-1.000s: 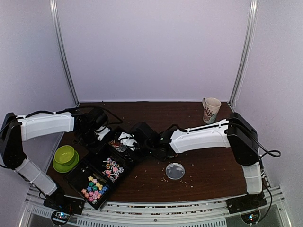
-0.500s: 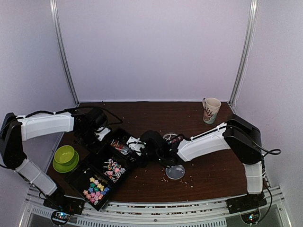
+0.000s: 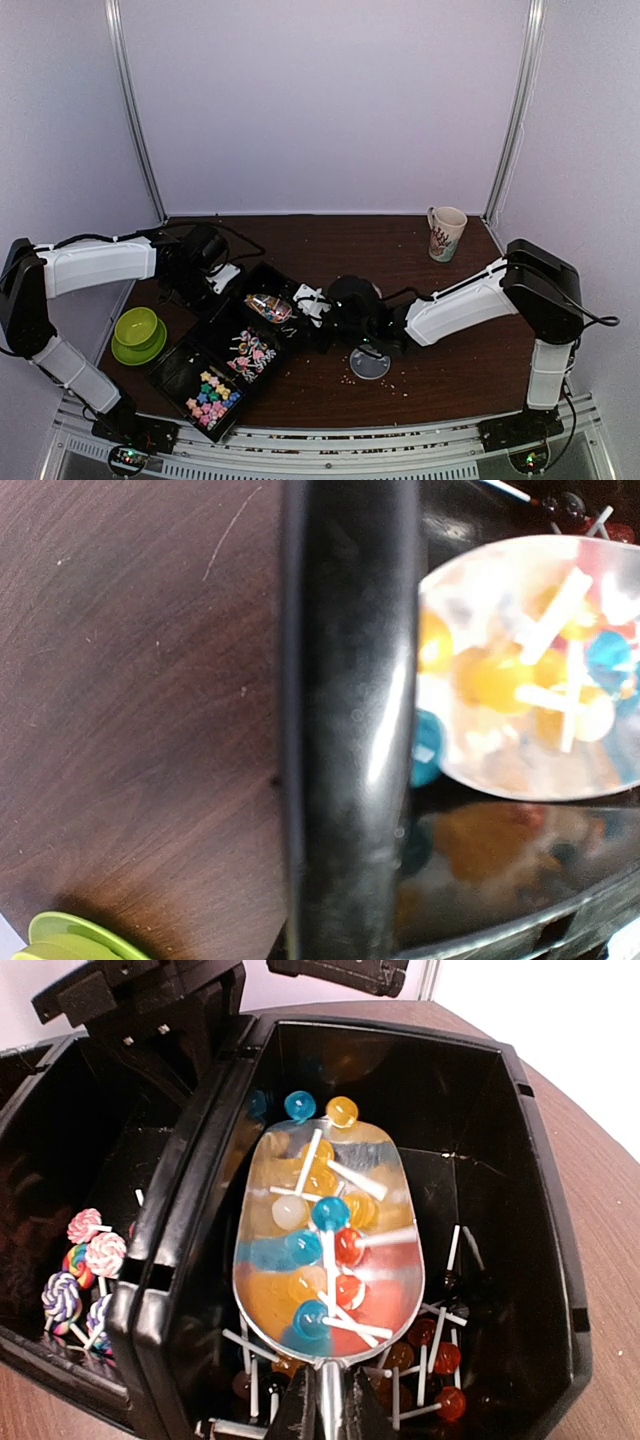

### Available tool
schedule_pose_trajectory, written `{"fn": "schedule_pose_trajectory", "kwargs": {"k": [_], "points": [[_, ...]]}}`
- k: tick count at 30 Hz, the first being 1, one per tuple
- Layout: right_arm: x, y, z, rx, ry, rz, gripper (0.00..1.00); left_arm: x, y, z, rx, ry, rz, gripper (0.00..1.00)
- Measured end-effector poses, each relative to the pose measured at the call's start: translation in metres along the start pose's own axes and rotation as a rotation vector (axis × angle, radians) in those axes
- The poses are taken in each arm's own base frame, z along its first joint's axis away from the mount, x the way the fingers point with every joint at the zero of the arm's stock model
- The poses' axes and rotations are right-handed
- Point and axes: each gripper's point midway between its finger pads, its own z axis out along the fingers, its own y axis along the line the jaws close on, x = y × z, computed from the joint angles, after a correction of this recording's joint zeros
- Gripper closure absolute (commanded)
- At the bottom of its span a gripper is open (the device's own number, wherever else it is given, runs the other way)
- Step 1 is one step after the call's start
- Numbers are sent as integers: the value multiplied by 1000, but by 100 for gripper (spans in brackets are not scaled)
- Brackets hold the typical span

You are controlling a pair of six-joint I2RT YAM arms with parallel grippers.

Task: Pack the candies
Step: Scoop the fake candies from the plate, then place the fake candies in the packing box.

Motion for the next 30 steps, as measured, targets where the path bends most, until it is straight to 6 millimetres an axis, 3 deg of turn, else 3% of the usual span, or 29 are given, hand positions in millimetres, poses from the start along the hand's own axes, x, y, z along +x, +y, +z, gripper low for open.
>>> {"fn": "schedule_pose_trajectory", "kwargs": {"k": [18,30], "points": [[-34,-10,-32,41,-114,-16,100,-9,2,0,-11,-37,0,100],[-12,-24,-51,75,-106,-15,100,-9,3,0,-15,-38,0,100]]}}
